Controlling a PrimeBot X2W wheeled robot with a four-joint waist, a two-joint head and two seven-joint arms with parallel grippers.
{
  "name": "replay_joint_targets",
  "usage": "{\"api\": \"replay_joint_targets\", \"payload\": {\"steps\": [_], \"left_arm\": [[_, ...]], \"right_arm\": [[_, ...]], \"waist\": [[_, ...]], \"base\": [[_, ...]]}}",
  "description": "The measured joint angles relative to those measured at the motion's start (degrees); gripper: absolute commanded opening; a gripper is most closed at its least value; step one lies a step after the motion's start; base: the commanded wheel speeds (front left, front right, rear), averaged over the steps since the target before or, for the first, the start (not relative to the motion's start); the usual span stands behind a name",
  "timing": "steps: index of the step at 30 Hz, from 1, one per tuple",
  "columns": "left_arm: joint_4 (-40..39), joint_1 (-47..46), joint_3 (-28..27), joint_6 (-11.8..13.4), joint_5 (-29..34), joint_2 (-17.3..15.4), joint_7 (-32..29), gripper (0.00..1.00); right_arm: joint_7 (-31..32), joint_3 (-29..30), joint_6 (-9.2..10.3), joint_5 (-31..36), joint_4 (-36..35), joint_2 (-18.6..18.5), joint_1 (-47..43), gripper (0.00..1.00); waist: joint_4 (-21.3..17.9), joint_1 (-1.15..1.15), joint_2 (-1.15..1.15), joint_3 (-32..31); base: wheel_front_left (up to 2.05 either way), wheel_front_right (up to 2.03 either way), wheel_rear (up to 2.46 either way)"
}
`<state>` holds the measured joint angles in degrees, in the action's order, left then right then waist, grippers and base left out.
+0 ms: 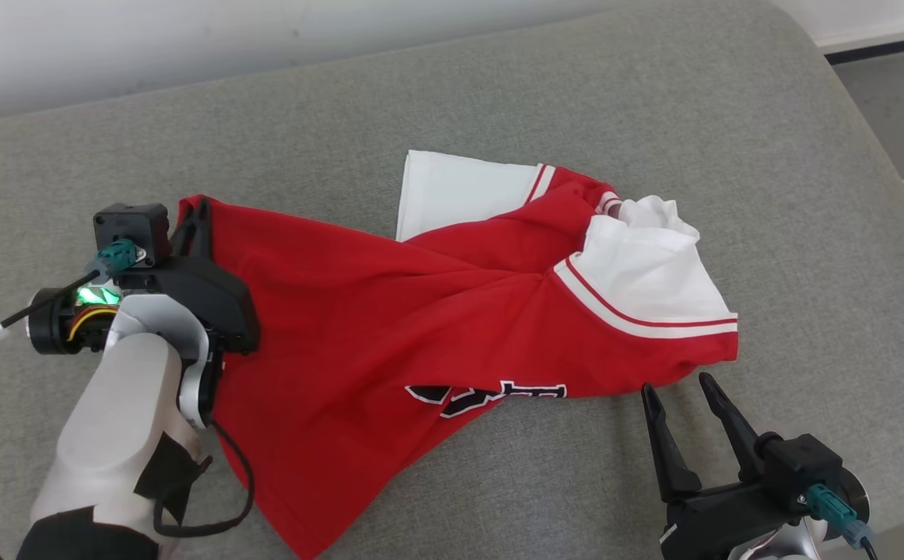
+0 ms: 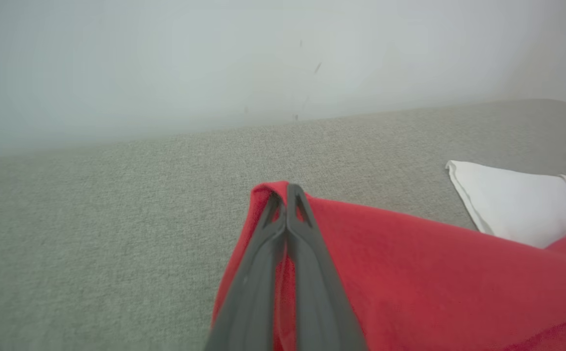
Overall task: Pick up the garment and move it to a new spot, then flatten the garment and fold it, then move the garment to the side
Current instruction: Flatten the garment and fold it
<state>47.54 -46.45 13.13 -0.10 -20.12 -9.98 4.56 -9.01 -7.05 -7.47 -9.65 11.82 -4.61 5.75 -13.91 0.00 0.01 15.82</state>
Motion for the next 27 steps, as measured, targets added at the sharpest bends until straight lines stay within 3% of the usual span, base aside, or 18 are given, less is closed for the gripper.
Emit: {"api": "replay_joint_targets", "payload": {"steps": [5, 6, 8, 19, 26, 27], "left_arm": [[3.2, -0.9, 0.7, 0.7, 1.1, -0.7, 4.0, 0.04], [4.0, -0.9, 0.6, 0.7, 1.0, -0.8, 4.5, 0.20], [5.1, -0.9, 0.3, 1.1, 0.9, -0.8, 5.8, 1.00], [6.2, 2.0, -1.3, -2.4, -1.7, 0.6, 10.1, 1.00], [-12.9, 15.2, -6.2, -1.3, -0.4, 2.7, 10.5, 1.00], [-12.9, 15.2, -6.2, -1.3, -0.4, 2.7, 10.5, 1.00]], "right_arm": [[0.1, -0.2, 0.00, -0.1, 0.3, -0.2, 0.0, 1.00], [0.4, -0.3, 0.00, -0.1, 0.4, -0.2, 0.0, 1.00], [0.5, -0.5, 0.00, -0.1, 0.5, -0.2, 0.1, 1.00], [1.4, 2.0, 0.00, 0.1, 0.3, -1.0, -1.8, 1.00], [1.1, 8.1, 0.00, 0.6, -1.1, -1.0, -3.8, 1.00], [1.1, 8.1, 0.00, 0.6, -1.1, -1.0, -3.8, 1.00]], "waist": [[-1.0, 0.01, 0.00, 0.4], [-1.0, 0.00, 0.00, 0.3], [-0.9, 0.00, 0.00, -0.1], [1.8, 0.00, -0.01, -4.7], [4.5, -0.01, -0.01, -8.5], [4.5, -0.01, -0.01, -8.5]], "base": [[0.00, 0.00, 0.00], [0.00, 0.00, 0.00], [0.00, 0.00, 0.00], [0.00, 0.00, 0.00], [0.00, 0.00, 0.00], [0.00, 0.00, 0.00]]}}
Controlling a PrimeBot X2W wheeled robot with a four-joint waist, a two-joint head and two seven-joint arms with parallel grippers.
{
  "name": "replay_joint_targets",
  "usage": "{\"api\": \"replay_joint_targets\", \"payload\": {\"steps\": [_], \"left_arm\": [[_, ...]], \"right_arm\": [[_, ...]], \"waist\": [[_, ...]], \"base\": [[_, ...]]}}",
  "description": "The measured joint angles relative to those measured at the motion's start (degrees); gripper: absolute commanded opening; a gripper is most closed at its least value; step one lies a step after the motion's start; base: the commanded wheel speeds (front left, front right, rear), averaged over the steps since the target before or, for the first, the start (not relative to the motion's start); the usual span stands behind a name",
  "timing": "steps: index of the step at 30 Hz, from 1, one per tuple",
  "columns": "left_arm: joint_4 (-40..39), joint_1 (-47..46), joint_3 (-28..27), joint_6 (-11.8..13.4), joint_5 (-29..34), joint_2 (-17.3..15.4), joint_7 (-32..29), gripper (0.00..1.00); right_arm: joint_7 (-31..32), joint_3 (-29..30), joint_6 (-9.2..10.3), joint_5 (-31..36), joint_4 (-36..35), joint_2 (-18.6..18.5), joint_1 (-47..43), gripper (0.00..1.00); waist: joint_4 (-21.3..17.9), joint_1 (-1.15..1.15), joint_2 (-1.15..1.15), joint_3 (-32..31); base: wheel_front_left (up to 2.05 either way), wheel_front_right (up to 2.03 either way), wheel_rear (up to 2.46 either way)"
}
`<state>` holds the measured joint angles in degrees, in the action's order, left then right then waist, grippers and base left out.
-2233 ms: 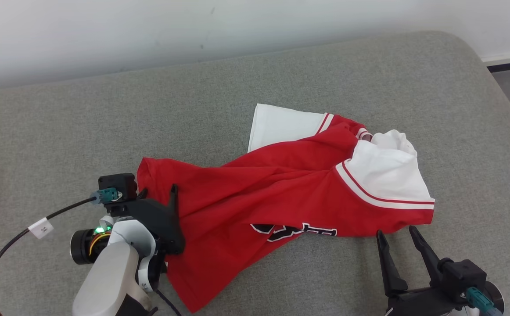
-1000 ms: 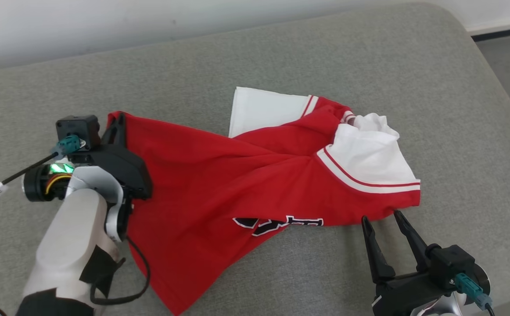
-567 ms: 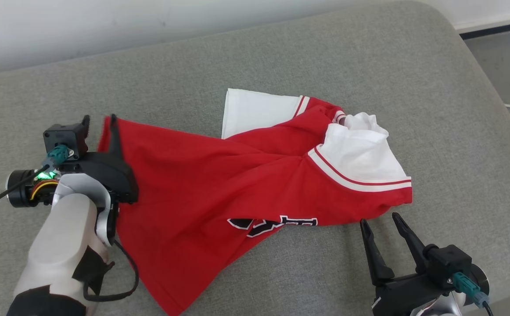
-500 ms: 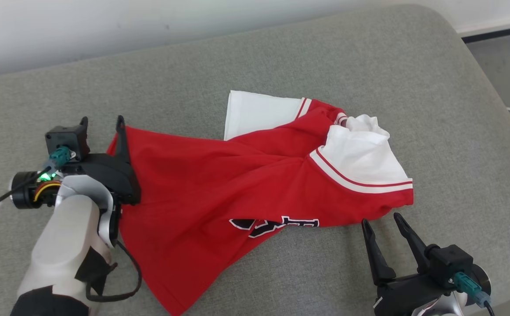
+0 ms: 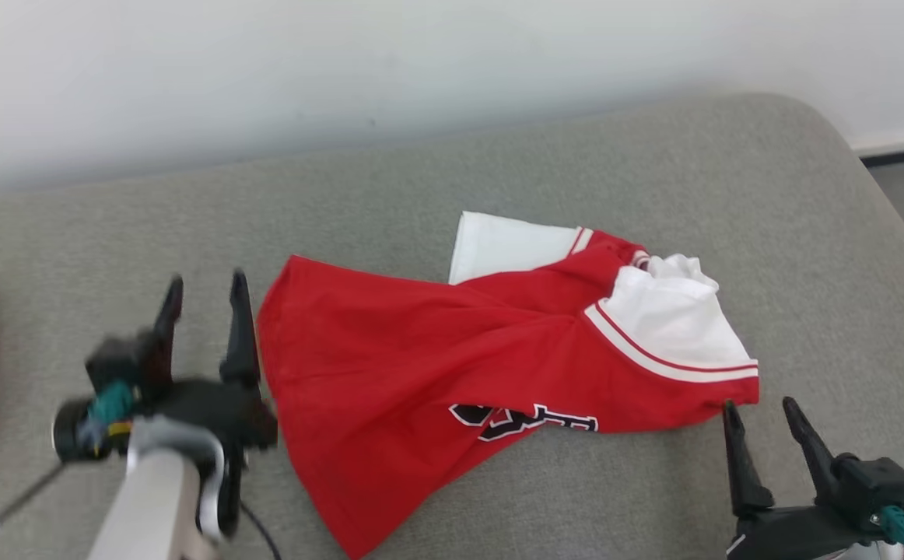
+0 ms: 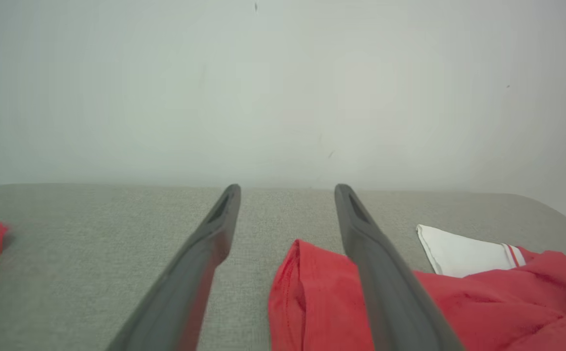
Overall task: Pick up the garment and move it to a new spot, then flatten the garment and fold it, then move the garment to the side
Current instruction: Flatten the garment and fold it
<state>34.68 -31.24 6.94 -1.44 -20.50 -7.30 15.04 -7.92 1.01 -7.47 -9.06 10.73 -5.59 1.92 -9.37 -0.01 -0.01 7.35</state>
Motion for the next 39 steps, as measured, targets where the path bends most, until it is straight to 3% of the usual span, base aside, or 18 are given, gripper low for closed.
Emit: {"api": "replay_joint_targets", "payload": {"steps": [2, 13, 24, 28, 39], "left_arm": [[-6.8, 7.4, -1.1, -0.1, 1.9, 0.9, 0.0, 1.00], [-20.0, 23.4, -5.0, -1.5, 6.7, 2.7, 0.0, 1.00], [-22.3, 34.6, -6.3, -3.6, 8.4, 3.8, 0.0, 1.00], [-22.3, 36.0, -6.6, -4.1, 8.9, 4.1, 0.0, 1.00], [-22.3, 37.2, -7.6, -4.7, 9.5, 4.3, 0.0, 1.00]], "right_arm": [[0.3, 1.2, 0.00, 0.3, -0.3, 0.0, -0.6, 1.00], [0.3, 2.4, 0.00, -0.2, 0.7, -0.7, -2.1, 1.00], [-1.2, 0.2, 0.00, -2.3, 2.8, -2.5, -4.4, 1.00], [-1.3, -2.4, 0.00, -2.5, 3.1, -3.5, -5.0, 1.00], [-2.2, -3.0, 0.00, -2.9, 3.5, -4.0, -5.6, 1.00]], "waist": [[1.2, 0.00, 0.00, -1.7], [4.5, -0.01, 0.00, -7.0], [7.3, 0.00, 0.00, -9.6], [7.8, 0.00, 0.01, -9.9], [7.6, 0.00, 0.00, -9.8]], "base": [[0.00, 0.00, 0.00], [0.00, 0.00, 0.00], [0.00, 0.00, 0.00], [0.00, 0.00, 0.00], [0.00, 0.00, 0.00]]}}
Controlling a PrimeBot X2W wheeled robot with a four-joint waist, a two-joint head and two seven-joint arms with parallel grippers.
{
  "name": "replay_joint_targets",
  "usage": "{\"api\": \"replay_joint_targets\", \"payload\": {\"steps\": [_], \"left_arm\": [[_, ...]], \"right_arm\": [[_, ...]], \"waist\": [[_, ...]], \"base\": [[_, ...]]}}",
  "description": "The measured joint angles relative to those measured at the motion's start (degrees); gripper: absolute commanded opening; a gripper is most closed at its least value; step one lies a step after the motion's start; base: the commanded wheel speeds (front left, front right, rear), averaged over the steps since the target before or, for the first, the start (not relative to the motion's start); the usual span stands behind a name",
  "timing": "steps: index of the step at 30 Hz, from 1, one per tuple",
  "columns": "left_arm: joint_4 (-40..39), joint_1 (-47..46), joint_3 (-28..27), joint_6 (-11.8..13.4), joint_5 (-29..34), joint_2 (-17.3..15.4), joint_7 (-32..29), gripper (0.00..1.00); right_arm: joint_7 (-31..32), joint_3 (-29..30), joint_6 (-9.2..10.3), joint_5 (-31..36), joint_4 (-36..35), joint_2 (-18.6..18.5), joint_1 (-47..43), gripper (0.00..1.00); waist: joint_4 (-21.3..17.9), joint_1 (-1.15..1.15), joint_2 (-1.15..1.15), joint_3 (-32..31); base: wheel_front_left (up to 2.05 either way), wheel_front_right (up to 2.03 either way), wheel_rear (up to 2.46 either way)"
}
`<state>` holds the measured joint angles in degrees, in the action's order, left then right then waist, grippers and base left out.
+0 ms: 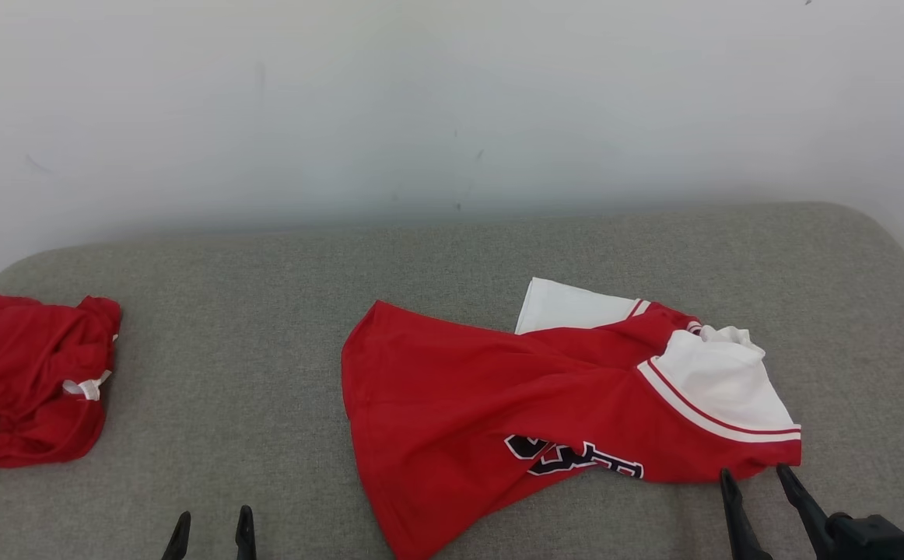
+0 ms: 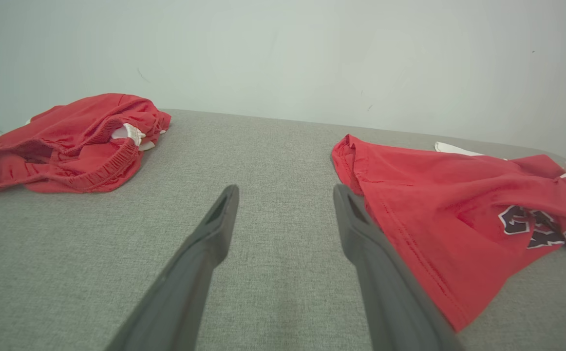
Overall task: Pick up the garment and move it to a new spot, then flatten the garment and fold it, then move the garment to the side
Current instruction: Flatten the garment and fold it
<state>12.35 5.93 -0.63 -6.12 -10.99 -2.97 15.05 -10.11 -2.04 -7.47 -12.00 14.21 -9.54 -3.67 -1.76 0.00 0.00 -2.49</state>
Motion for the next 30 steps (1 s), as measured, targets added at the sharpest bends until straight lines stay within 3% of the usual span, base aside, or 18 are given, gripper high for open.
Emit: {"api": "replay_joint_targets", "payload": {"steps": [23, 30], "left_arm": [[1.0, -0.4, 1.9, 0.8, -1.4, 0.0, 0.0, 1.00], [5.0, -4.2, 5.5, 1.0, -3.4, 0.0, 0.0, 1.00]], "right_arm": [[0.5, -0.2, 0.00, 0.6, -0.4, 0.4, 0.5, 1.00], [0.6, -0.2, 0.00, 0.5, -0.5, 0.3, 1.5, 1.00]], "waist": [[-0.9, 0.01, 0.00, 0.8], [-1.3, 0.01, 0.00, 1.7]], "base": [[0.00, 0.00, 0.00], [0.00, 0.00, 0.00]]}}
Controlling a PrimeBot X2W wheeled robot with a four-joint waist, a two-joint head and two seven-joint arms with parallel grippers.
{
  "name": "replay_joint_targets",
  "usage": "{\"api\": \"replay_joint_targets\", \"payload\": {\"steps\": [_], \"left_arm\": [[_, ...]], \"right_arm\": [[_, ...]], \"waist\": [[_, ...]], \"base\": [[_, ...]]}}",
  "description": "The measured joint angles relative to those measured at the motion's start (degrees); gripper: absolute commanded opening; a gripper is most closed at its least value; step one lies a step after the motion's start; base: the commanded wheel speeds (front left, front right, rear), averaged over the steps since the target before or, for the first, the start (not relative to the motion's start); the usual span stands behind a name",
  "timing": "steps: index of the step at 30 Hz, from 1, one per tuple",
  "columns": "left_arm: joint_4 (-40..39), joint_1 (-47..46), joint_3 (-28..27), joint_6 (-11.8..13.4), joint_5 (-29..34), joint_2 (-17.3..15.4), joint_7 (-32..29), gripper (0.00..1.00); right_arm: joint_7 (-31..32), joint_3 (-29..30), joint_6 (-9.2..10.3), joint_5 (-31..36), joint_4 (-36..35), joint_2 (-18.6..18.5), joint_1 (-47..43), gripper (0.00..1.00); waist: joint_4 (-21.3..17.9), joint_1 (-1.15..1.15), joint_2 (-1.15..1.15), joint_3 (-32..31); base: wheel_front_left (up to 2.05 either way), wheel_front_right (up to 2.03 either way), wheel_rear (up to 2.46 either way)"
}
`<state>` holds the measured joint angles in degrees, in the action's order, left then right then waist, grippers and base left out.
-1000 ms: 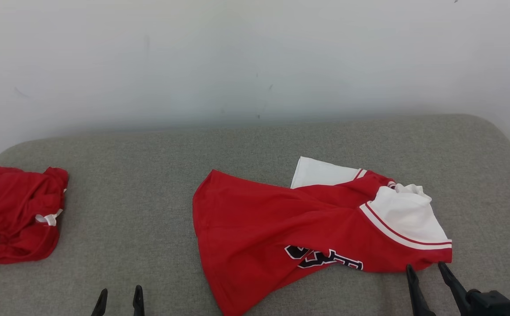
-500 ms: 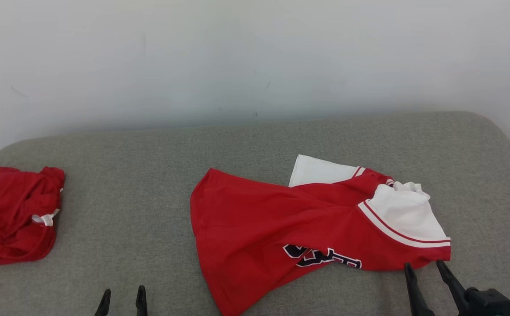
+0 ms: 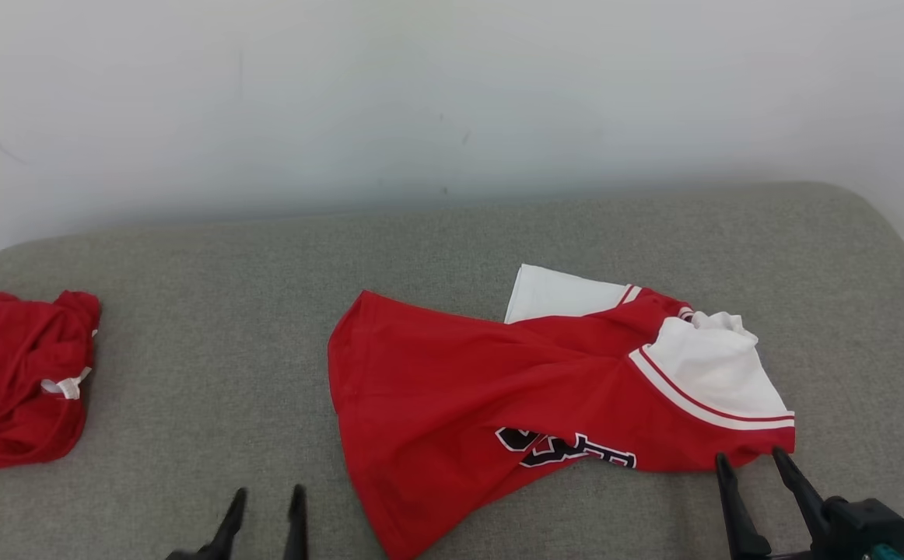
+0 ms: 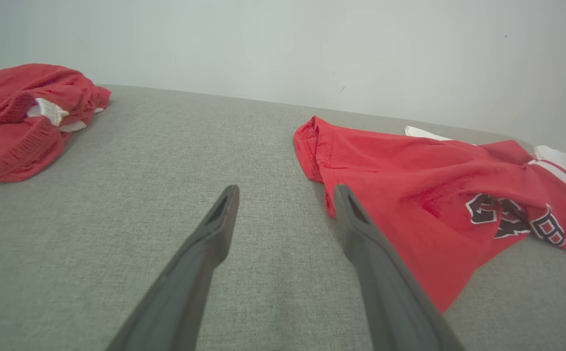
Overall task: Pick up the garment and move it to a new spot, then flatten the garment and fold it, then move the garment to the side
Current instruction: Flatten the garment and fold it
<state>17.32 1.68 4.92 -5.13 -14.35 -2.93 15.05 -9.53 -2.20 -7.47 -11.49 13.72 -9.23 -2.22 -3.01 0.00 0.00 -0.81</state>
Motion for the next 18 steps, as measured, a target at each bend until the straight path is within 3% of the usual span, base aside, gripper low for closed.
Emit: {"api": "replay_joint_targets", "payload": {"steps": [7, 18], "left_arm": [[9.8, -13.2, 5.4, -0.8, -2.5, 0.1, -5.1, 1.00], [24.8, -29.9, 6.4, 0.5, -7.2, -0.3, -18.6, 1.00]], "right_arm": [[0.4, -0.8, 0.00, -0.1, -0.6, -0.7, 2.5, 1.00], [-0.6, -3.4, 0.00, -0.8, 0.5, -0.8, 4.9, 1.00]], "waist": [[-0.3, 0.00, 0.00, 2.1], [-4.3, 0.01, 0.00, 6.2]], "base": [[0.00, 0.00, 0.00], [0.00, 0.00, 0.00]]}}
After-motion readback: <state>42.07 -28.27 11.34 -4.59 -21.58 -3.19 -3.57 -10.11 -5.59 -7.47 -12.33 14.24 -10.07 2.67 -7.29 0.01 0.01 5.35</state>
